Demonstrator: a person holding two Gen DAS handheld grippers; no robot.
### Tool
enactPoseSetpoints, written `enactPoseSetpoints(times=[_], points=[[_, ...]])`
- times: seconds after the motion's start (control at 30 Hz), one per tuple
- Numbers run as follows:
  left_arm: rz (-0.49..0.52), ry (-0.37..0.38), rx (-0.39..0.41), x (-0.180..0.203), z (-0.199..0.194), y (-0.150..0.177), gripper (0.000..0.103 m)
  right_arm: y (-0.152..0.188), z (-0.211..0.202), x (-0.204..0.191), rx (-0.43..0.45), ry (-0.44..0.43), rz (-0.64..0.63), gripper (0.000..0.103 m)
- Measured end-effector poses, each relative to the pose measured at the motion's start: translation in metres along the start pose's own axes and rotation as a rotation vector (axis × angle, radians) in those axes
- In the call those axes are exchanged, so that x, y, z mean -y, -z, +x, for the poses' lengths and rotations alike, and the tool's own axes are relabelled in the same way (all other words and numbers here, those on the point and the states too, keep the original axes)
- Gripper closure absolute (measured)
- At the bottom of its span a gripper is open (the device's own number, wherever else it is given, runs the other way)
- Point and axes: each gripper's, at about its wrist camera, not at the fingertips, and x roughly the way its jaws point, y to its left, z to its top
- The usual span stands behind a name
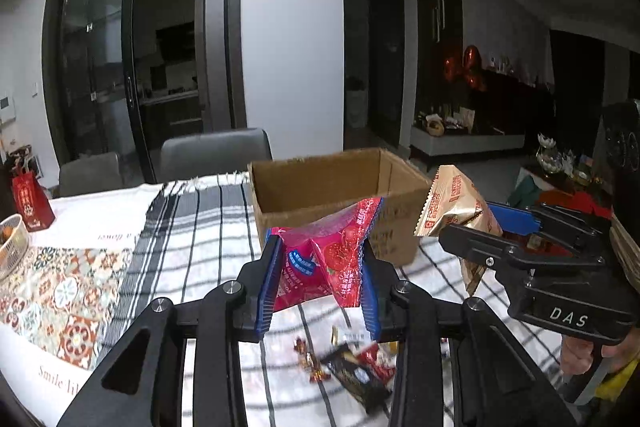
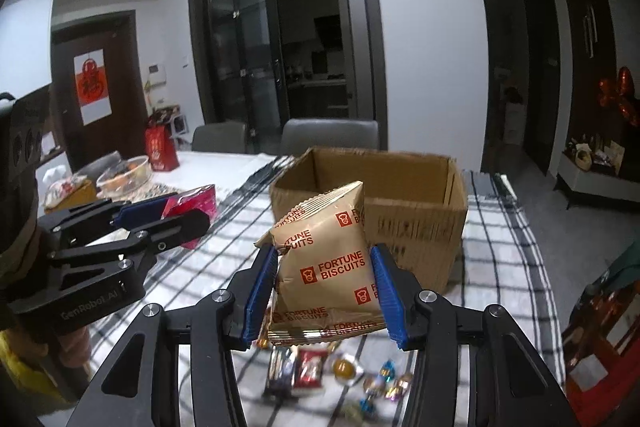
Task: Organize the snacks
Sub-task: 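Carry both packets over the box and open both tools to drop them inside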
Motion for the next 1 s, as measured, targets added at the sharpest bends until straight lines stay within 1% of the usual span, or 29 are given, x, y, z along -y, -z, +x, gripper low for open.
enactPoseSetpoints(times=[0.2,0.43,0.67,0.8,1.0], points=[[0.008,-0.010,0.041,-0.005,0.012,-0.027,0.068,-0.027,0.012,0.012,0.025,0.020,0.021,0.054],[0.024,0.011,0.062,-0.006,0.032,-0.054,0.068,-0.053,0.027,0.030,0.037,0.026,0.047,0.054],[0.026,0.035,0.049,-0.009,0.061,-0.078,0.069,-0.075,0.050,0.048,0.028,0.030,0.061,0.054],[0.031,0.041,0.042,-0.011,0.075,-0.084,0.069,-0.082,0.066,0.061,0.018,0.039,0.082,0.054],[0.018,0.049,-0.010,-0.016,0.115,-0.093,0.069,-0.086,0.095,0.079,-0.027,0.048,0.106,0.054]])
